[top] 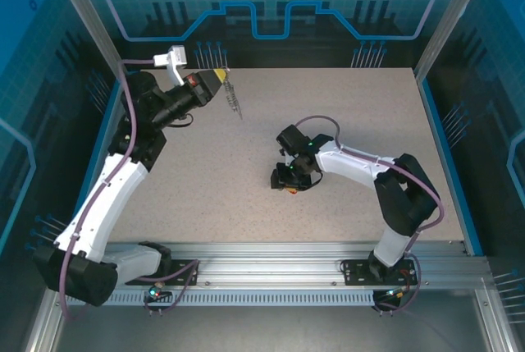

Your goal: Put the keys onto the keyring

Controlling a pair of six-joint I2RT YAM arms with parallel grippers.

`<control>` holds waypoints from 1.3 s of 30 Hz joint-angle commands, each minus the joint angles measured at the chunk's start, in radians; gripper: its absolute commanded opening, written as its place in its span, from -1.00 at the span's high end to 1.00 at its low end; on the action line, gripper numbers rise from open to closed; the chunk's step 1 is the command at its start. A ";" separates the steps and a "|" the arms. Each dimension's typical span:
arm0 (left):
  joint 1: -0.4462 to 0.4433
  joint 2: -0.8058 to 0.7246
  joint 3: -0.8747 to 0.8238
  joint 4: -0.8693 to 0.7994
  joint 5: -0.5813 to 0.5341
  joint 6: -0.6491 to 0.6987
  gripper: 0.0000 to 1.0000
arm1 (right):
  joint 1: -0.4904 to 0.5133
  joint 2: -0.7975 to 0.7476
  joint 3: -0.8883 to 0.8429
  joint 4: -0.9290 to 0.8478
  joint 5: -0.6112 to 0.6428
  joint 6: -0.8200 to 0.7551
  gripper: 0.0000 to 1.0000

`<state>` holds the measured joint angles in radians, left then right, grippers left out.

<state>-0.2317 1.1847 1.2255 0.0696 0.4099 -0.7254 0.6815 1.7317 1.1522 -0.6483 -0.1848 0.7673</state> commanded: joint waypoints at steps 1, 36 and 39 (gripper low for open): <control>-0.001 0.018 0.001 0.078 0.026 0.001 1.00 | 0.006 0.031 0.013 -0.033 -0.022 0.046 0.15; -0.001 0.029 -0.041 0.114 0.045 -0.014 1.00 | -0.090 0.202 0.145 -0.014 -0.051 0.032 0.89; -0.001 0.030 -0.038 0.114 0.047 -0.014 1.00 | -0.098 0.181 0.145 -0.022 -0.048 0.016 1.00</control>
<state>-0.2317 1.2278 1.1873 0.1398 0.4290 -0.7338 0.5999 1.9369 1.2720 -0.6384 -0.2417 0.8024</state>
